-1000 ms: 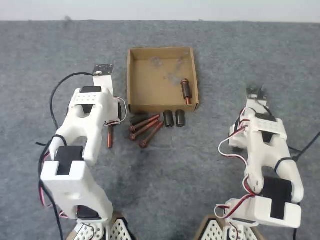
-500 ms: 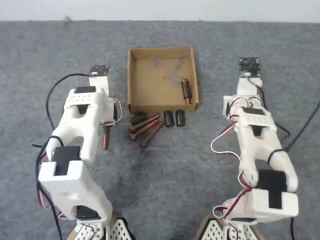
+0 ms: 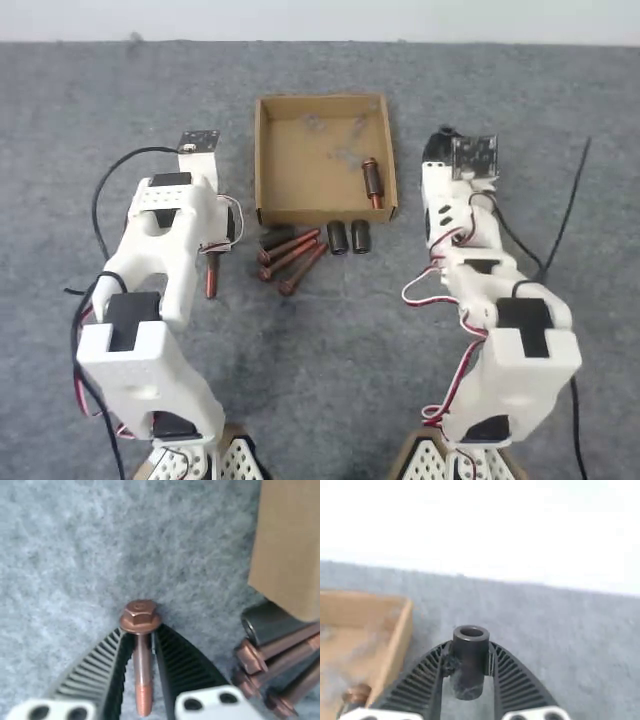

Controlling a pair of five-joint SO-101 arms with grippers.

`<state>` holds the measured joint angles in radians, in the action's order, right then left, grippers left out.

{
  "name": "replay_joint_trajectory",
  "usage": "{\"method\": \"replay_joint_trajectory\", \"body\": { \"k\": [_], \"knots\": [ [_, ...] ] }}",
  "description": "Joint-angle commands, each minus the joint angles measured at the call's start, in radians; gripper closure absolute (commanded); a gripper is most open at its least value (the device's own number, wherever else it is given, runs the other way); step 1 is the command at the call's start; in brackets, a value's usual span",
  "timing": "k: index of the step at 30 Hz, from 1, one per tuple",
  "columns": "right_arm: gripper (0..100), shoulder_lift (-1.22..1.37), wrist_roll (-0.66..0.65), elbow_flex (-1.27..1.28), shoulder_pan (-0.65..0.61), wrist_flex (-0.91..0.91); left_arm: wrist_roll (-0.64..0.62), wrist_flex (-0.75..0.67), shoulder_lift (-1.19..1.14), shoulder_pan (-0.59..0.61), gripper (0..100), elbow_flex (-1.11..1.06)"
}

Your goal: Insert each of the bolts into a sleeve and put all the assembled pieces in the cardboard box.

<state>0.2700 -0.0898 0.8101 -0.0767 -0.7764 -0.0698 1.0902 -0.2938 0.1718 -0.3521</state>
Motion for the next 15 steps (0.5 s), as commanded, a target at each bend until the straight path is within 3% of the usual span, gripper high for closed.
{"method": "replay_joint_trajectory", "body": {
  "k": [1,6,15],
  "knots": [
    [99.1,-0.005,-0.011,0.046,-0.033,-0.203,0.018,0.006,0.014,0.005,99,0.022],
    [99.1,-0.002,-0.012,0.213,-0.094,-0.526,0.018,0.005,0.014,0.003,99,0.024],
    [99.1,-0.002,-0.011,0.460,-0.114,-0.808,0.018,0.005,0.014,0.002,99,0.024]
  ]
}}
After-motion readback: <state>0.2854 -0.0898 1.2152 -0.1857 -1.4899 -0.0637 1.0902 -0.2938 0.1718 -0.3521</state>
